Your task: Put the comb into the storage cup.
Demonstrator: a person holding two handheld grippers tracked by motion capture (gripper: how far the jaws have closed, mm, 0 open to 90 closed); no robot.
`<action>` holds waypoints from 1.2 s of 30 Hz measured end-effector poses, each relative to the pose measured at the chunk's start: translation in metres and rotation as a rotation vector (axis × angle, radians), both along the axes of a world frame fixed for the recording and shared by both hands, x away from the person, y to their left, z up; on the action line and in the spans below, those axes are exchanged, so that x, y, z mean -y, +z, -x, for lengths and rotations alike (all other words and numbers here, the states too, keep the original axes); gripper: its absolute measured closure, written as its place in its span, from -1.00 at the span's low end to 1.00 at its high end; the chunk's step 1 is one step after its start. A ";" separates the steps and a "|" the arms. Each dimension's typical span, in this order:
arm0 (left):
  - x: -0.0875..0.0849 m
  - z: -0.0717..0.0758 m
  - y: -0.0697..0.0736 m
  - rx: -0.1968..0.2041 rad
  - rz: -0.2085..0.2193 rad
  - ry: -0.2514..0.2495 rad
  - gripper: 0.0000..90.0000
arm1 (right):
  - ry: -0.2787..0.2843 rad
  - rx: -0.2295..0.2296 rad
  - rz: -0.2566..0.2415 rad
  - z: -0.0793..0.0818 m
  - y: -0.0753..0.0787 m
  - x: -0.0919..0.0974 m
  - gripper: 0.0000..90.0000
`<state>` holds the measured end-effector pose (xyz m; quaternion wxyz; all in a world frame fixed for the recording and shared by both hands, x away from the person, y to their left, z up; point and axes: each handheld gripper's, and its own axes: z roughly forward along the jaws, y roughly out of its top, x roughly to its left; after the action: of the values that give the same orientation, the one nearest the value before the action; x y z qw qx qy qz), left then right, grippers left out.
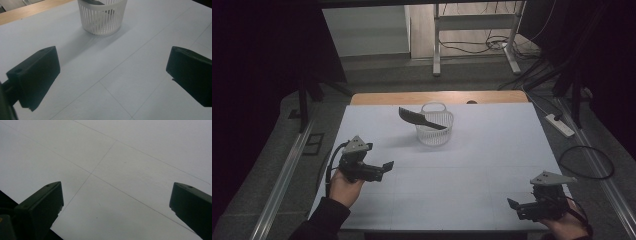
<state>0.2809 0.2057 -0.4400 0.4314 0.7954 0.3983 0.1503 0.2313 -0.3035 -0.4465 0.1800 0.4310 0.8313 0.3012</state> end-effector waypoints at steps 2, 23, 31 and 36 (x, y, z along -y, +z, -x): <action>-0.002 0.003 0.000 0.000 0.001 0.002 -1.00 | -0.001 -0.001 0.000 0.000 0.000 0.000 -1.00; -0.020 0.030 -0.003 -0.014 0.025 0.048 -1.00 | -0.001 0.000 0.002 0.000 0.000 0.000 -1.00; -0.028 0.041 -0.004 -0.017 0.013 0.072 -1.00 | -0.002 -0.001 0.002 0.000 0.000 0.000 -1.00; -0.032 0.048 -0.006 -0.022 0.005 0.084 -1.00 | -0.002 -0.002 0.003 0.000 0.000 0.000 -1.00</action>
<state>0.2325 0.2380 -0.4458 0.4224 0.7784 0.4366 0.1585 0.2315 -0.3030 -0.4466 0.1801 0.4319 0.8315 0.2994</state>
